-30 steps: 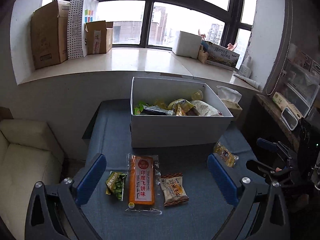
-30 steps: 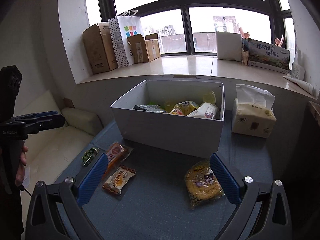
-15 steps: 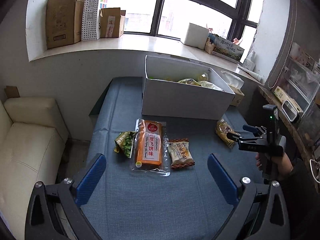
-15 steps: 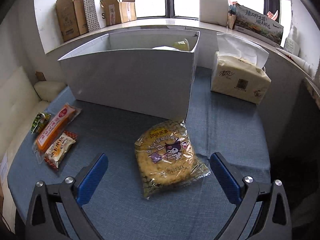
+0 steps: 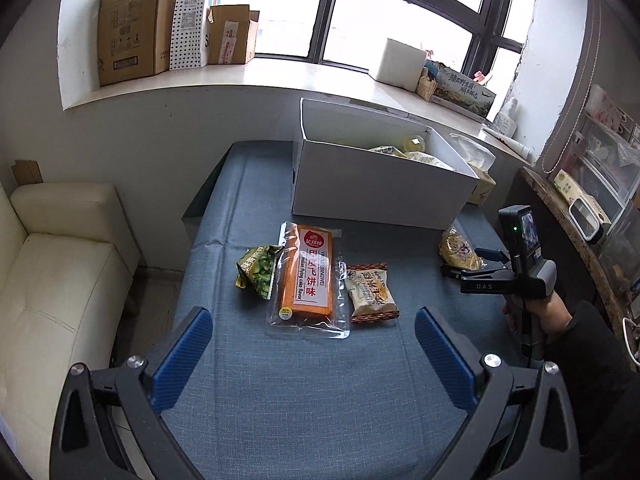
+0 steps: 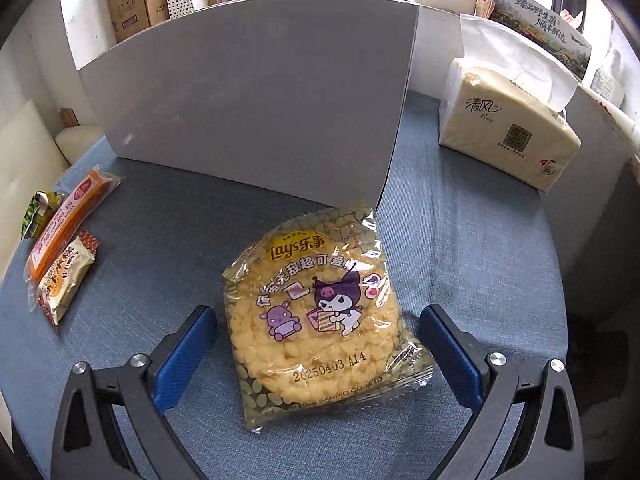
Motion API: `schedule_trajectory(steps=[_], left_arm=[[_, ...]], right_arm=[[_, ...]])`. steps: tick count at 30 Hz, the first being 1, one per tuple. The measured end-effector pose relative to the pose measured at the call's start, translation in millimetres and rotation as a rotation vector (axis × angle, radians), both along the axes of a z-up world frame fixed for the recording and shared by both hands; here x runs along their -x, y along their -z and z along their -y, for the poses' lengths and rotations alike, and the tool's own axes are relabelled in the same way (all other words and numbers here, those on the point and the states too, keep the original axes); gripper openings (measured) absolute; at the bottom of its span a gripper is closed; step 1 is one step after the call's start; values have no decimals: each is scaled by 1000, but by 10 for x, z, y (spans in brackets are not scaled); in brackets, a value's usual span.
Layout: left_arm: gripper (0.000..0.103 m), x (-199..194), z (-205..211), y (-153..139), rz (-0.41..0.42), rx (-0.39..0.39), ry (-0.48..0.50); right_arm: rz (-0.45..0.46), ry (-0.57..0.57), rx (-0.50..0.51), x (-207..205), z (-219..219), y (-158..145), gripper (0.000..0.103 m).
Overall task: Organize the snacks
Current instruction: 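Grasp the second yellow Kuromi cracker bag with the right tool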
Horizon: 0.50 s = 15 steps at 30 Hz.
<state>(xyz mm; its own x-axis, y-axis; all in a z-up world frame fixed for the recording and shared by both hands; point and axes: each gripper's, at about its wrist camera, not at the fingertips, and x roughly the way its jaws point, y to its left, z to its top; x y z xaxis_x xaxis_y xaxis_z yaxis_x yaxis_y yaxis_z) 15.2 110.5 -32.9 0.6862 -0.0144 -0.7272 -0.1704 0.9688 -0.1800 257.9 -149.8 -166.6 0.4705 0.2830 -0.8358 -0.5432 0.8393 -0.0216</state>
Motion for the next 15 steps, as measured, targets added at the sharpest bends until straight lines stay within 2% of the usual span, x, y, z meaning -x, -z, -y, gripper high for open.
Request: schedule_trajectory(steps=[3,5,6,11,15], left_arm=[[103,-24,1,42,-9,5,-5],[103,-36,3,62,-11,13,-4],[103,-43,9,71,-13,14,-3],[103,-90,4,102,-12,1,1],[103,-218,-98,184,-30,-3,1]], right_arm=[[2,4,6,43,0,-7,99],[9,-4,2,91,3,-34,83],[11,-9,1,115,2,-51,80],[-20,-33,-13,264,-1,-87,79],[7,-23,-125,505,102,-285,79]])
